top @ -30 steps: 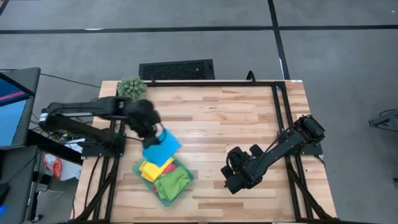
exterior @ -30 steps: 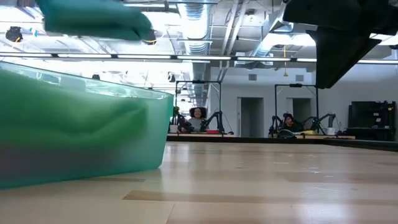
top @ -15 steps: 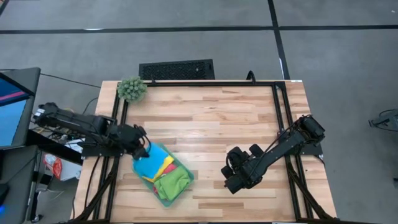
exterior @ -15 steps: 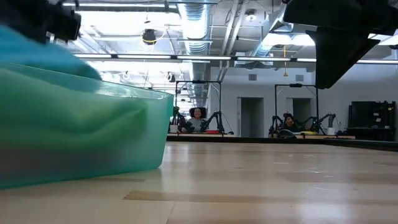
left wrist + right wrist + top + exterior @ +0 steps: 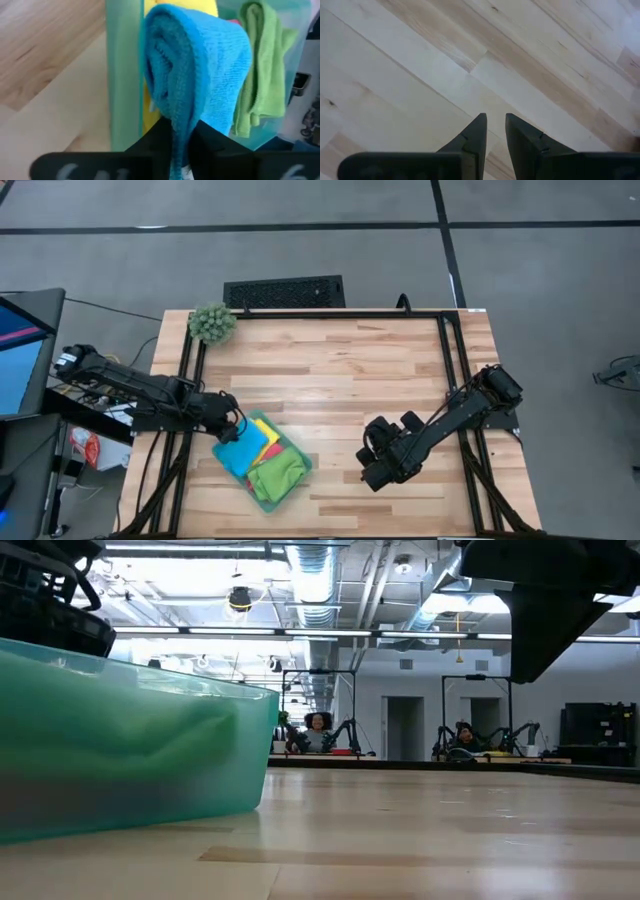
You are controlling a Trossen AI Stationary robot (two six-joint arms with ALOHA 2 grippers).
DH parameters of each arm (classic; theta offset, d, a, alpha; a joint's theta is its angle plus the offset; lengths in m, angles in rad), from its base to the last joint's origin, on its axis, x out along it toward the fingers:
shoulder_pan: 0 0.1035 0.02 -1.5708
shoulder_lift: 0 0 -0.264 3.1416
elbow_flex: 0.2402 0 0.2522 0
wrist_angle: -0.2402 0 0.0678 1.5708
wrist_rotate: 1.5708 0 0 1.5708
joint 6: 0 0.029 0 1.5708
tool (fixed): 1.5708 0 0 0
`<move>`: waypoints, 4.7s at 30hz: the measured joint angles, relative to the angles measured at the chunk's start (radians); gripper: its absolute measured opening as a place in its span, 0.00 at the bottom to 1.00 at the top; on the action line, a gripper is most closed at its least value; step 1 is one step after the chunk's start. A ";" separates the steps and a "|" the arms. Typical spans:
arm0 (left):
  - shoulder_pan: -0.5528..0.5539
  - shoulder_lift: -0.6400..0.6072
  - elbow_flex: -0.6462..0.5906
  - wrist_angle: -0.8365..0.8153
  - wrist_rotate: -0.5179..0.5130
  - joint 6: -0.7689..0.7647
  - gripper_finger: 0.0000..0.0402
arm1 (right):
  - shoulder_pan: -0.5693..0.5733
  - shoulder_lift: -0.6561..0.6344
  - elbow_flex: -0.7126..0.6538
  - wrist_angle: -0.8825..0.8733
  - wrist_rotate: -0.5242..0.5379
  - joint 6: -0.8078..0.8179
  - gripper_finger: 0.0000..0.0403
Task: Fold microfiber towels
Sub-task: Stack the folded blue towel on top of the folded yellow towel inside the green bin, then return to Home Position
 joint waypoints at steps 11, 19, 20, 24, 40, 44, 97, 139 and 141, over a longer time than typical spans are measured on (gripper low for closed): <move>0.008 0.007 0.002 -0.004 0.032 -0.002 0.43 | -0.008 0.000 0.000 0.000 0.031 -0.022 0.24; 0.054 -0.003 0.014 -0.075 0.070 0.005 0.56 | -0.053 0.000 0.000 0.000 0.076 -0.063 0.24; 0.059 -0.002 0.027 -0.085 0.064 0.010 0.56 | -0.060 -0.004 0.000 0.000 0.079 -0.072 0.24; 0.067 -0.002 0.080 -0.089 0.056 0.029 0.56 | -0.087 -0.030 0.000 0.002 0.094 -0.124 0.24; 0.068 -0.009 0.357 -0.512 -0.129 0.200 0.56 | -0.135 -0.267 0.000 0.110 0.425 -0.284 0.24; 0.068 -0.009 0.550 -0.514 -0.198 0.370 0.56 | -0.132 -0.398 0.041 0.184 0.631 -0.494 0.24; 0.068 -0.711 -0.253 0.367 -0.535 0.483 0.56 | -0.003 -1.812 -1.411 1.444 0.608 -0.959 0.24; 0.069 -0.709 -0.346 0.612 -0.469 0.991 0.56 | -0.230 -1.779 -1.413 1.394 -0.079 -1.443 0.24; 0.069 -0.709 -0.346 0.612 -0.469 0.989 0.56 | -0.230 -1.779 -1.413 1.394 -0.079 -1.443 0.24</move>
